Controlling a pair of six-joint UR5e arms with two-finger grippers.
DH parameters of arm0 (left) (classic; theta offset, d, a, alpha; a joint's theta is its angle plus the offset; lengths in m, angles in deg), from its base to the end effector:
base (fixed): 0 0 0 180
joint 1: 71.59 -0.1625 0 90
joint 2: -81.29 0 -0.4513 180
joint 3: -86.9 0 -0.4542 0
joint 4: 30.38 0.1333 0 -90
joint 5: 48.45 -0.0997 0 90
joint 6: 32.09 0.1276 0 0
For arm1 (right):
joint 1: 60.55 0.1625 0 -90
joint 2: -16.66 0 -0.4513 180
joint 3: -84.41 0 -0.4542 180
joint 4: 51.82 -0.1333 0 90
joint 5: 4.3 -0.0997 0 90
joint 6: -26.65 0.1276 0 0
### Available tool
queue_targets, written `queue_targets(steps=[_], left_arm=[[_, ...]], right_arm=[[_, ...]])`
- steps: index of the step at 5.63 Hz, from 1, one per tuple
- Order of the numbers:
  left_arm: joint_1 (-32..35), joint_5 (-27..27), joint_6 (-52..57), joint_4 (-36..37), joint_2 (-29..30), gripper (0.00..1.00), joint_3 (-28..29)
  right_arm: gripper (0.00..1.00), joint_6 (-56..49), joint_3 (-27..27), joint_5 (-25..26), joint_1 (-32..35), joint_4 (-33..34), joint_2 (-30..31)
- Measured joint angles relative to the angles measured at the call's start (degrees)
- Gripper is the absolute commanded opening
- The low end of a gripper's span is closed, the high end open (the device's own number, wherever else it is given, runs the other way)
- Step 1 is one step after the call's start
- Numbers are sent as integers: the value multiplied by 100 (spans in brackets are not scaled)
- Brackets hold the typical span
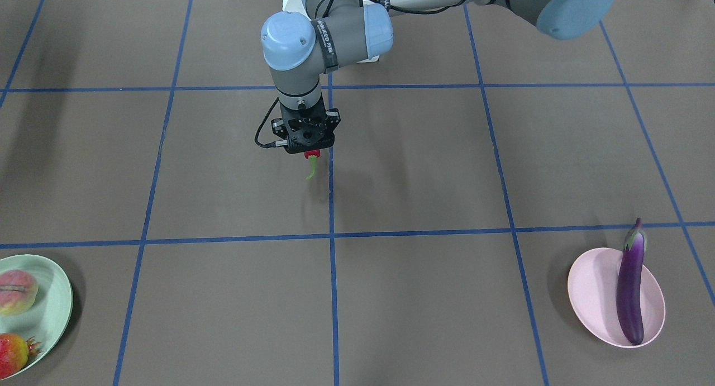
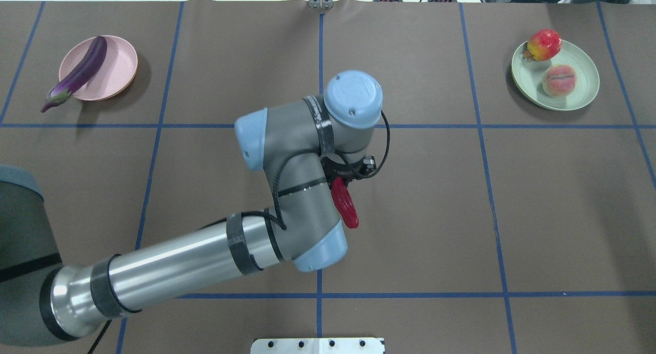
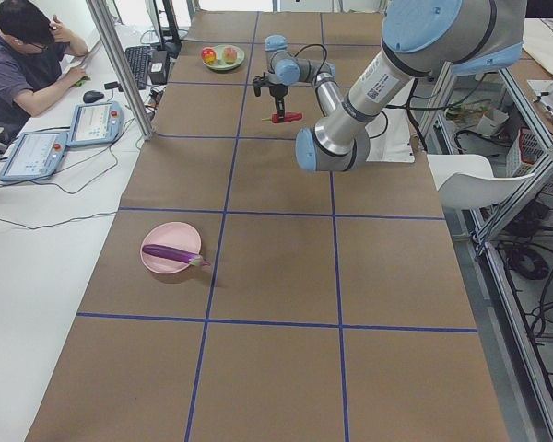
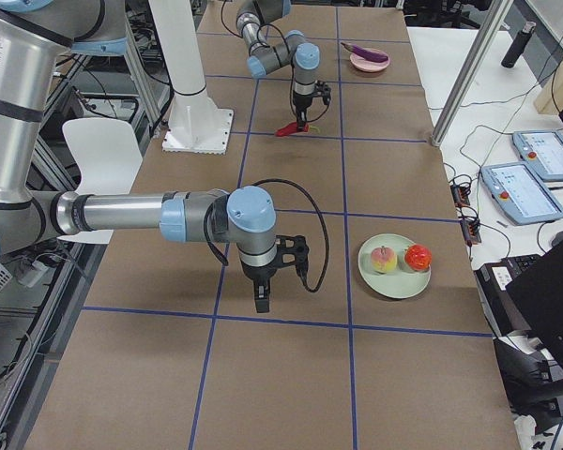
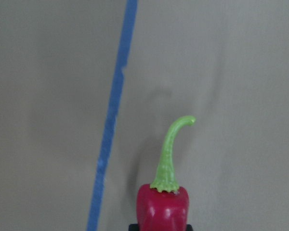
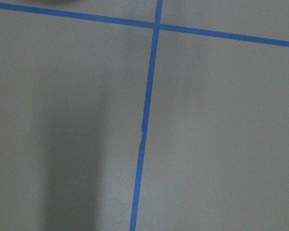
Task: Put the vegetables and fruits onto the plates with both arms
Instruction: 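Carry the chili pepper onto the pink plate with the left gripper and release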
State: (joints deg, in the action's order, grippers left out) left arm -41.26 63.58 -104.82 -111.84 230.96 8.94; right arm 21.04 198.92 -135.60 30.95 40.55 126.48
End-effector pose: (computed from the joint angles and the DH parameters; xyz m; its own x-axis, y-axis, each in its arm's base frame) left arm 0.6884 -0.5018 0.0838 0.7181 -0.1013 -0.6885 0.0532 0.9944 -0.0908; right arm 0.0596 -0.4017 0.6417 0.7507 -0.1047 0.6523 0.0475 0.9934 0.1048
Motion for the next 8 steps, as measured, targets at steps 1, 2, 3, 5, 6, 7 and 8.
queue_targets(steps=[1,2,3,5,6,7,8], left_arm=[[591,254,1152,165,-134,0,-52],[1136,347,2347,191,-420,0,-15],[1666,370,3614,159,-708,0,206],[2562,372,5517,-576,-1189,0,1216],[2951,369,6143,-1120,-1391,6,1772],[3256,362,6580,-1354,-1453,99,2200],[3424,354,6725,-1448,-1490,100,2420]], right_arm=[[100,-1,-5,-1,0,3,2],[100,1,-14,-2,0,4,4],[100,3,-21,-1,0,2,4],[100,-1,-42,-2,0,-7,2],[100,-1,-48,-2,0,-8,-2],[100,-1,-50,-1,0,-9,-3],[100,1,-51,-2,0,-9,-8]])
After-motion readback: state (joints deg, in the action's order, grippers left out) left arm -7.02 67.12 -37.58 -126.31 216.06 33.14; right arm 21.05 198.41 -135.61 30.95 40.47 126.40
